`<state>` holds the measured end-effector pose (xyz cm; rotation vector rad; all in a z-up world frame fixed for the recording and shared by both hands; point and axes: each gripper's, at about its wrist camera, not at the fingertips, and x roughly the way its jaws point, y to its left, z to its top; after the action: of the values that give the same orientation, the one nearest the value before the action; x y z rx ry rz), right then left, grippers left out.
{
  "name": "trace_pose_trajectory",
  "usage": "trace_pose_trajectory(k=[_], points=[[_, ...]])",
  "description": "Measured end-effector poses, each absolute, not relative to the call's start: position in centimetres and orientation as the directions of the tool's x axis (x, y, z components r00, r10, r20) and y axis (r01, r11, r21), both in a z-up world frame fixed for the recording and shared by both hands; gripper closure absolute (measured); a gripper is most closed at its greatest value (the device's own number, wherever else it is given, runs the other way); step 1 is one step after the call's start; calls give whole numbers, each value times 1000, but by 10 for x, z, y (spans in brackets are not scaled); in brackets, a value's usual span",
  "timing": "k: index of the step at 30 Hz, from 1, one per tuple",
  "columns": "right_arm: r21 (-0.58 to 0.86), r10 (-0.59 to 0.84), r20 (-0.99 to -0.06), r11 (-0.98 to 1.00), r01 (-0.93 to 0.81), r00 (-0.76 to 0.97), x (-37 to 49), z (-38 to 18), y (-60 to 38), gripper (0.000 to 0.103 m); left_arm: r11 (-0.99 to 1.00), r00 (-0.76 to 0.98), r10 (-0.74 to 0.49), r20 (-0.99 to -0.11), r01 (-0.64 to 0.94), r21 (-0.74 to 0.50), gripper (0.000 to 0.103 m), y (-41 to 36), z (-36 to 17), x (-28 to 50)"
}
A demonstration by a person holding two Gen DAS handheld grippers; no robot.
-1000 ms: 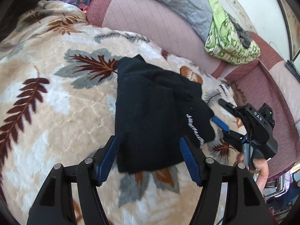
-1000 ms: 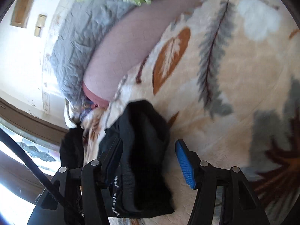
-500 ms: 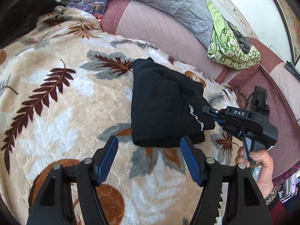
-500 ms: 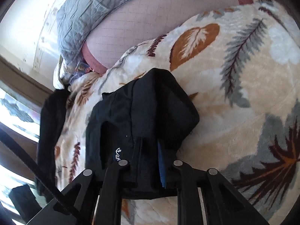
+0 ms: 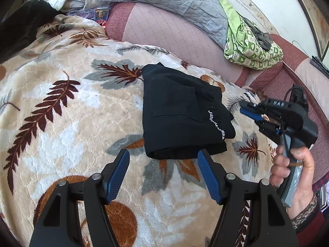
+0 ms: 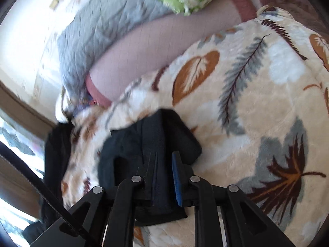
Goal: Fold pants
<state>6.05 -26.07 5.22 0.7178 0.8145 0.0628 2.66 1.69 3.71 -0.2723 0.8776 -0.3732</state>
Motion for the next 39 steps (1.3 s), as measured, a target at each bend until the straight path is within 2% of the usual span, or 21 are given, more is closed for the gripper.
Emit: trace_pose_trajectory(k=[4, 7, 9, 11, 12, 14, 16, 18, 22, 26, 29, 31, 35, 39], points=[[624, 326, -637, 750, 219, 698, 64, 54, -258, 84, 918, 602, -388, -698, 183, -352, 35, 18, 36, 26], [568, 311, -659, 803, 182, 685, 57, 61, -237, 83, 947, 652, -311, -692, 154, -280, 35, 18, 41, 18], [518, 293, -667, 843, 144, 685, 37, 66, -222, 70, 966, 700, -251, -669, 137, -218, 35, 16, 50, 8], [482, 273, -666, 868, 120, 694, 5, 67, -210, 49, 975, 735, -218, -642, 128, -184, 29, 14, 59, -2], [471, 271, -662, 876, 106, 699, -12, 67, -204, 47, 980, 763, -194, -617, 121, -158, 24, 12, 67, -12], [435, 252, -662, 896, 89, 706, -49, 63, -196, 46, 989, 807, -145, -572, 100, -108, 20, 9, 77, -30], [395, 209, -664, 913, 100, 718, -83, 57, -193, 41, 996, 855, -91, -511, 76, -50, 6, 2, 88, -57], [358, 156, -658, 925, 125, 737, -113, 51, -193, 37, 998, 883, -67, -465, 62, -25, 0, -3, 96, -82], [236, 24, -651, 956, 173, 759, -152, 42, -188, 36, 996, 895, -85, -438, 81, -28, 0, -14, 110, -123], [252, 37, -632, 954, 161, 774, -164, 46, -183, 31, 994, 899, -105, -425, 108, -17, 0, -24, 121, -141], [212, 17, -608, 967, 141, 794, -171, 53, -176, 28, 995, 914, -94, -396, 100, -6, 0, -25, 122, -150], [189, 6, -597, 973, 134, 802, -174, 55, -170, 26, 996, 903, -89, -420, 91, -15, 0, -24, 118, -151], [175, 1, -609, 976, 133, 793, -172, 50, -167, 24, 992, 834, -116, -539, 121, -27, 0, -23, 97, -136], [171, -8, -627, 974, 148, 779, -169, 44, -168, 24, 991, 781, -123, -612, 123, -42, 0, -20, 72, -124]])
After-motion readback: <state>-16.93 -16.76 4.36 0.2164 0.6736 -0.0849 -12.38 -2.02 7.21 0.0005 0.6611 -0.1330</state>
